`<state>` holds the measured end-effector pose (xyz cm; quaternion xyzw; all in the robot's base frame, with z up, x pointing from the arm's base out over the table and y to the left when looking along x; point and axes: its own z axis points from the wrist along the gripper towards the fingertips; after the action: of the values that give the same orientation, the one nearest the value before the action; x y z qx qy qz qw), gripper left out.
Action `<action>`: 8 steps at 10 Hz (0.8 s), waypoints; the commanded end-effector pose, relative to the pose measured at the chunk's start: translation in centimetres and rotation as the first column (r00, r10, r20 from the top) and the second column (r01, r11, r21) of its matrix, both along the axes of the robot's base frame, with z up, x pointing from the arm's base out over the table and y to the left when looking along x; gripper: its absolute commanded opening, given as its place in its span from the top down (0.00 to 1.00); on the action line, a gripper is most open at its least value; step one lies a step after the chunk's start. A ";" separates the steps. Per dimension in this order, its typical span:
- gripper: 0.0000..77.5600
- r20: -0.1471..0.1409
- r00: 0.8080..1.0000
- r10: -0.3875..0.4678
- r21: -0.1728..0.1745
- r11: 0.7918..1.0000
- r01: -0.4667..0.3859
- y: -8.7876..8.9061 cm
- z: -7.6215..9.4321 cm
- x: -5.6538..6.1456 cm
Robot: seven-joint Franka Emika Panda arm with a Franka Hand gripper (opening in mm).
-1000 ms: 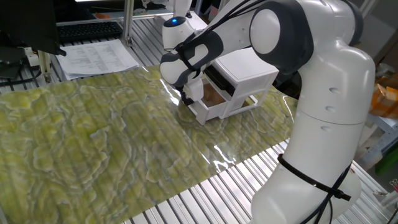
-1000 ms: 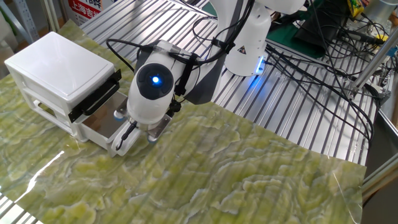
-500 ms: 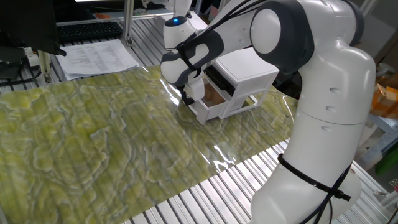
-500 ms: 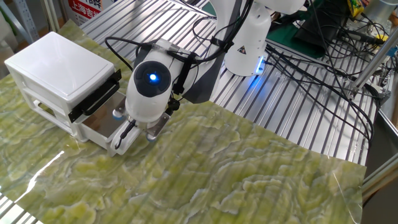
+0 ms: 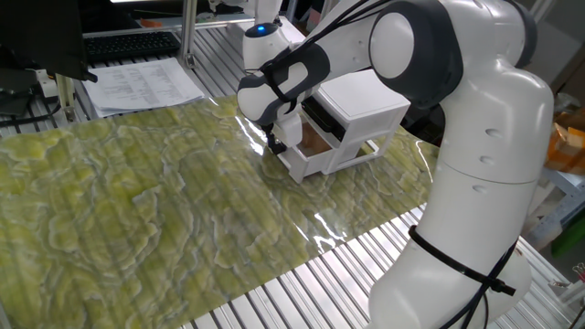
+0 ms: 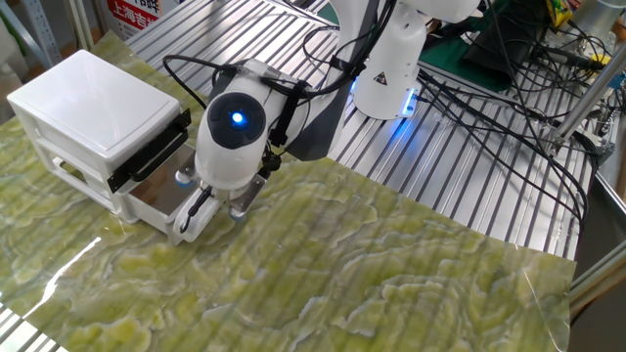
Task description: Grasp the handle and close the drawer
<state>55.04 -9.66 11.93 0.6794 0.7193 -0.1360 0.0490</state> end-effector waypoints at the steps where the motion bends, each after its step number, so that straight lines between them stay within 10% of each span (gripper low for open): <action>1: 0.99 -0.004 1.000 0.020 0.015 1.000 -0.020 -0.6 0.6 -0.2; 8: 0.99 -0.009 0.999 0.043 0.018 0.999 -0.042 -1.2 0.1 -0.6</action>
<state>54.68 -10.24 12.03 0.6672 0.7316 -0.1327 0.0443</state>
